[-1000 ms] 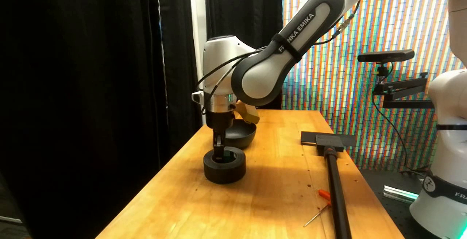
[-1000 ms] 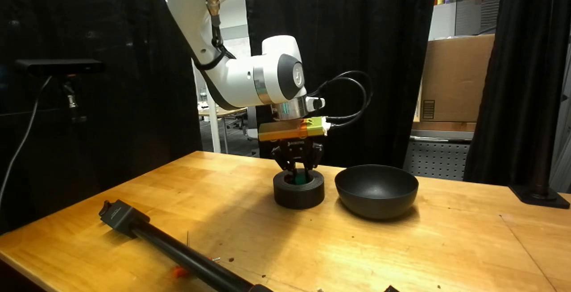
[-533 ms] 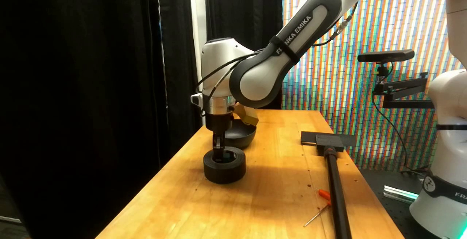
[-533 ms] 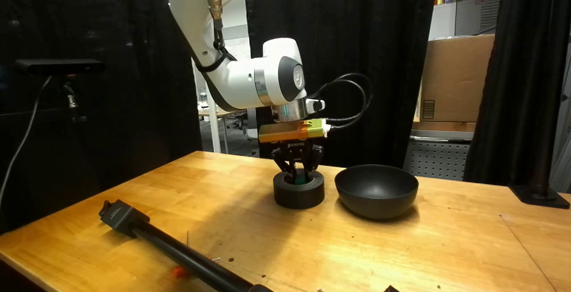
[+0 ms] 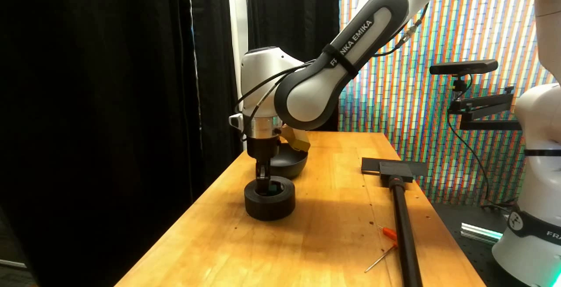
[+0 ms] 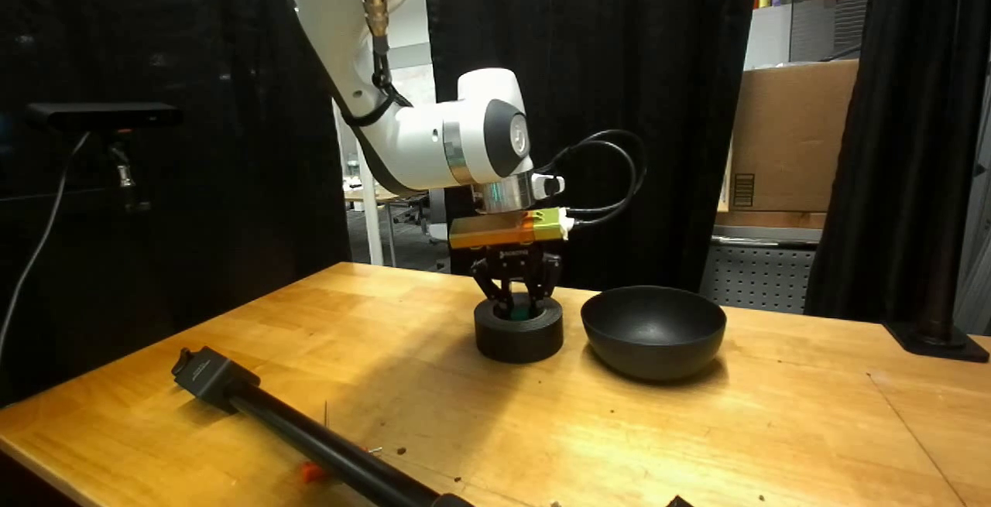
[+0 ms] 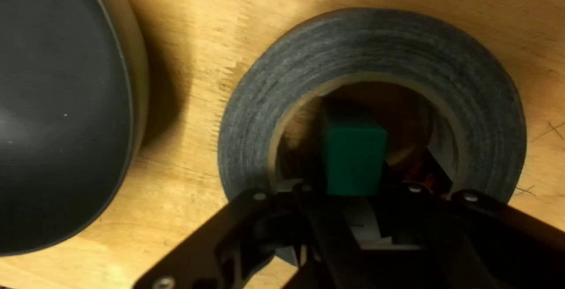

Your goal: Pick up the green object from the table and put it on the seal tape

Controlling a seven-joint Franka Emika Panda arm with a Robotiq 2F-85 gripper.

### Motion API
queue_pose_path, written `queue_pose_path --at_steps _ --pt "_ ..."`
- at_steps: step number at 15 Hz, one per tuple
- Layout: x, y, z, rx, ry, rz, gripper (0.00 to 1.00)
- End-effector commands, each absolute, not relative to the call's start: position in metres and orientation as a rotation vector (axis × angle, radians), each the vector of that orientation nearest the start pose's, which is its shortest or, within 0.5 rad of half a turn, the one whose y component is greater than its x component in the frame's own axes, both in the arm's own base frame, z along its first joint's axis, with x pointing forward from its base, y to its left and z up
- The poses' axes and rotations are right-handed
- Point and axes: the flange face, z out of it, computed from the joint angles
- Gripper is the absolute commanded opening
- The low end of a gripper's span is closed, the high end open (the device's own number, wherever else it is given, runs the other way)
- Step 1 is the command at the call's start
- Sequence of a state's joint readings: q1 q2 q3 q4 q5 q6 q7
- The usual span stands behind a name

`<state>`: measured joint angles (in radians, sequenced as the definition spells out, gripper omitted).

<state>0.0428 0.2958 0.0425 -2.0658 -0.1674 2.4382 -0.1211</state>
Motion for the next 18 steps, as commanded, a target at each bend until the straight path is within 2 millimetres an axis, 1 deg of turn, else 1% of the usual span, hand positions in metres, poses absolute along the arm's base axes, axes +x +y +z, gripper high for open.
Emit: queue_pose_path --at_steps 1,3,18 --pt "0.5939 0.0499 0.2965 -3.198 -0.528 -0.118 0.42" --pt "0.5949 0.0503 0.2986 -3.196 -0.525 -0.119 0.53" --pt "0.5954 0.0503 0.2991 -3.197 -0.525 -0.115 0.53"
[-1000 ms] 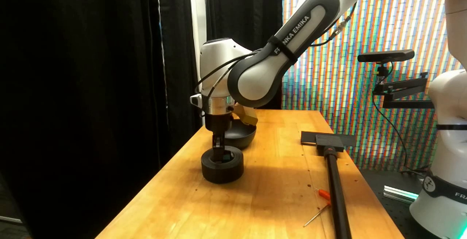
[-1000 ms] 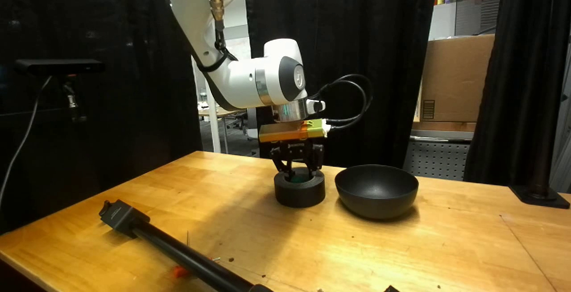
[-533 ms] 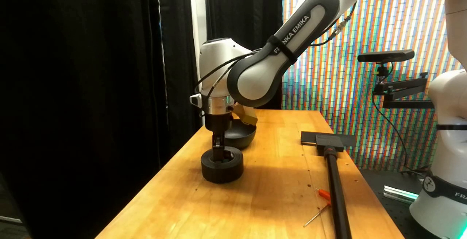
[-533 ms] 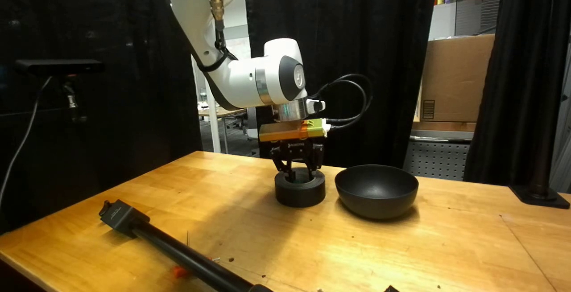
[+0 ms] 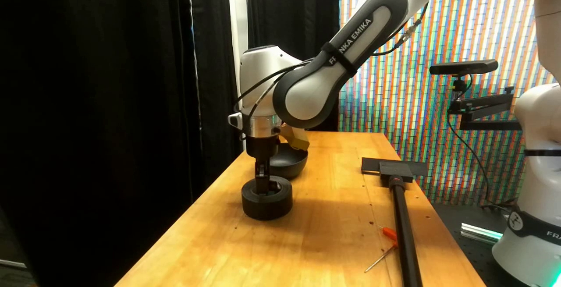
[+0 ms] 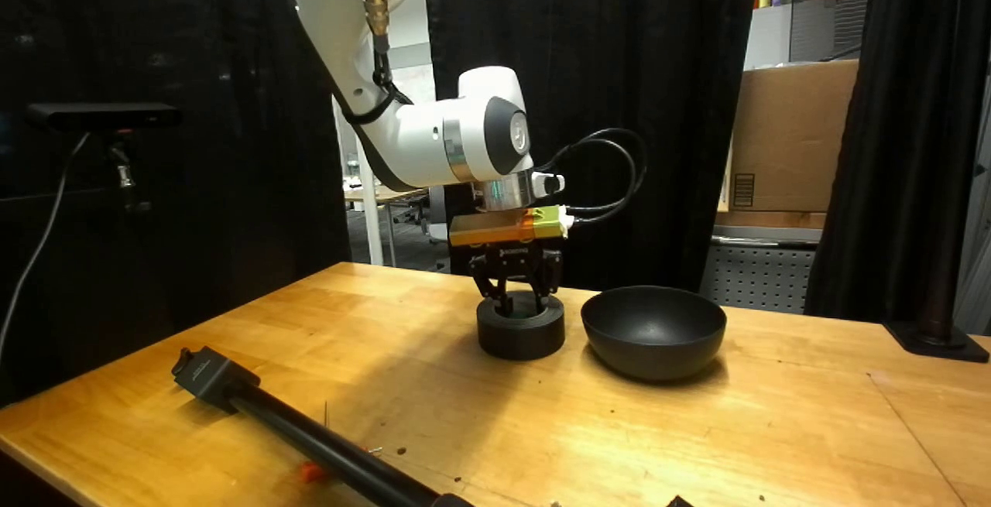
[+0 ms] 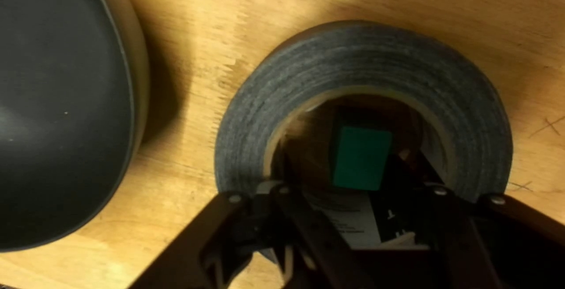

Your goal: Pick up the green object from the table and put it on the seal tape

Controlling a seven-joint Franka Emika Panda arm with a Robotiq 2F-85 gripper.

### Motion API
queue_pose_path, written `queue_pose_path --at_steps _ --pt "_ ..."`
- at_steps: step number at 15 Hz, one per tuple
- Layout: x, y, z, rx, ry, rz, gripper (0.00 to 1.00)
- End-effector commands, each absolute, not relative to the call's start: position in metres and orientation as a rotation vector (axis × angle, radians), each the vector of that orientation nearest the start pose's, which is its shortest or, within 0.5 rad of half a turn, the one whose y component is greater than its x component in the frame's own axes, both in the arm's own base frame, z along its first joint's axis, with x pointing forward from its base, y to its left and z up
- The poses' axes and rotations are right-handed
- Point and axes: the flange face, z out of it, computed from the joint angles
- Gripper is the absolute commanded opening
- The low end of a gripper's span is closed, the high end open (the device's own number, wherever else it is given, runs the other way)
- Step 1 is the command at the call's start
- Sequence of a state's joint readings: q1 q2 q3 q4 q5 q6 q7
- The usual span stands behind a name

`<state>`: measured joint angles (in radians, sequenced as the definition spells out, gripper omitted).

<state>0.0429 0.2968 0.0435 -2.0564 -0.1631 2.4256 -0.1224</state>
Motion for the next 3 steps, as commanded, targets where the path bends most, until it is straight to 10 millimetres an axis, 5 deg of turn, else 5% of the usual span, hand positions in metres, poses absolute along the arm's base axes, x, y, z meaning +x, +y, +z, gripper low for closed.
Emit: queue_pose_path --at_steps 1,3 --pt "0.5954 0.0503 0.2991 -3.197 -0.525 -0.115 0.53" --pt "0.5954 0.0503 0.2991 -3.197 -0.525 -0.115 0.53"
